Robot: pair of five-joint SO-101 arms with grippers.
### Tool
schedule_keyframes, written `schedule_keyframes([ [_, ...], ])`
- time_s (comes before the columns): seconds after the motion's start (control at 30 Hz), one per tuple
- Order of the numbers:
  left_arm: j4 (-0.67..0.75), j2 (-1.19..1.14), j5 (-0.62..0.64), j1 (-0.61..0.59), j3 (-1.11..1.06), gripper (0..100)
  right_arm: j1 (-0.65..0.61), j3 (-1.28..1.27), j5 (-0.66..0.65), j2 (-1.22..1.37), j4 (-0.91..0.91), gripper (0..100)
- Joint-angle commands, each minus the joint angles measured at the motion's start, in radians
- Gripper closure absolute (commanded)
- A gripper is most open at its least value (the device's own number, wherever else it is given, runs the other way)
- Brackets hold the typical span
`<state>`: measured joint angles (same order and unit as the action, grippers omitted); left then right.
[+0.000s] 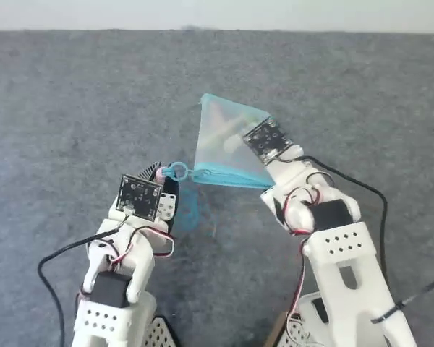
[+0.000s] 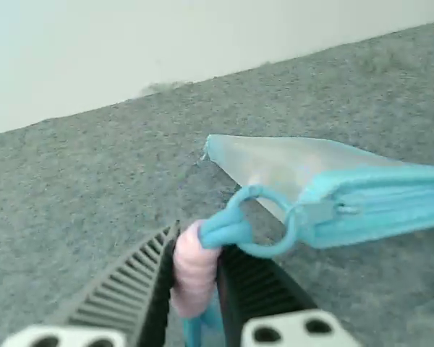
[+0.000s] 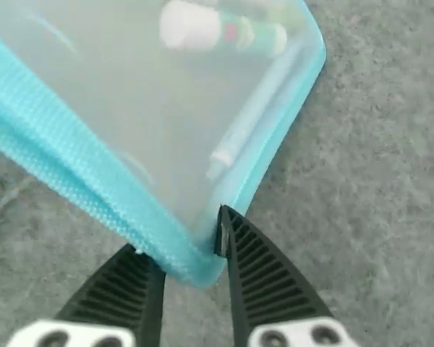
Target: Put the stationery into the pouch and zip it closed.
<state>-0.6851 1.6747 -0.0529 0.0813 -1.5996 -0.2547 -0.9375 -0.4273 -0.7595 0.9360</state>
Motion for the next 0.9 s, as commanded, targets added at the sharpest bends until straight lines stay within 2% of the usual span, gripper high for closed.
schedule_keyframes([
  [0.0,0.037,0.0,-0.005,-0.032,0.013,99,0.102,-0.003,-0.006,0.001,-0.007,99.1],
  [0.23,0.038,0.0,-0.005,-0.032,0.012,99,0.154,0.0,0.025,0.031,-0.044,99.1],
  [0.53,0.038,0.0,-0.012,-0.032,0.013,97,0.117,0.02,0.066,0.14,-0.073,98.2],
  [0.73,0.034,0.002,-0.006,-0.025,0.013,80,0.113,0.018,0.101,0.108,-0.048,78.4],
  [0.87,0.034,0.002,-0.006,-0.025,0.013,79,0.081,0.018,0.101,0.041,0.013,66.5],
])
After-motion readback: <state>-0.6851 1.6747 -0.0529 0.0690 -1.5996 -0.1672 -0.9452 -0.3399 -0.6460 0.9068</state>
